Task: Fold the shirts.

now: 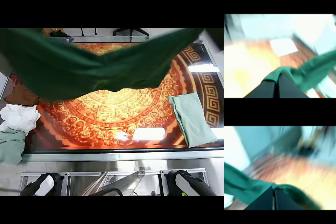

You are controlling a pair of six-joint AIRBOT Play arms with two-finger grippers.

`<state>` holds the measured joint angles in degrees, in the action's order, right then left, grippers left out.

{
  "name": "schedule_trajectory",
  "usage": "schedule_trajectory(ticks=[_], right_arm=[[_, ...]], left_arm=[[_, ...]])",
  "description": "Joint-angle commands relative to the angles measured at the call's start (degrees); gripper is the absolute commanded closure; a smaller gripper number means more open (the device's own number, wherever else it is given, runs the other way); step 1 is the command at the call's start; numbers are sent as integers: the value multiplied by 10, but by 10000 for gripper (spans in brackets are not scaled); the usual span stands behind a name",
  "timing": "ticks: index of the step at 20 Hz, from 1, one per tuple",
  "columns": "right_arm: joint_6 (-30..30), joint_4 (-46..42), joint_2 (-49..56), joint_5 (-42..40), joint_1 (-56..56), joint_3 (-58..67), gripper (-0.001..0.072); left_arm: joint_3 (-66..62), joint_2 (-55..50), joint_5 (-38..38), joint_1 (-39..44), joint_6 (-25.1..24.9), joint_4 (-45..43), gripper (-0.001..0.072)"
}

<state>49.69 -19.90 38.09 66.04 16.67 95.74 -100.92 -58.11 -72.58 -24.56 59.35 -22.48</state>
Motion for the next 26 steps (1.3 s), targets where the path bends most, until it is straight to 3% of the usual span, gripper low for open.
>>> schedule_trajectory(ticks=[1, 3, 6, 10, 13, 16, 19, 22, 26], right_arm=[[-19, -38, -12, -53, 16, 151, 696], [-34, -49, -12, -74, 16, 173, 696], [-45, -52, 10, -64, 16, 172, 696], [-9, -51, 103, -13, 15, 142, 696], [-4, -50, 189, 2, -6, 61, 696], [-28, -75, 286, -49, -30, -48, 696], [-48, -83, 411, -113, -37, -87, 696], [-63, -57, 515, -169, -36, -77, 696], [-69, -51, 580, -180, -31, -12, 696]], left_arm=[[-83, 100, 101, -22, 30, -71, 700], [-92, 123, 76, -61, 64, -142, 700], [-60, 119, -17, -115, 63, -152, 700], [42, 52, -40, -54, 54, -150, 700], [117, -50, -12, 68, 13, -167, 699], [160, -189, 82, 150, 12, -252, 699], [125, -359, 130, 167, 18, -289, 699], [26, -502, 100, 167, 45, -289, 699], [-74, -585, 88, 165, 73, -291, 699]])
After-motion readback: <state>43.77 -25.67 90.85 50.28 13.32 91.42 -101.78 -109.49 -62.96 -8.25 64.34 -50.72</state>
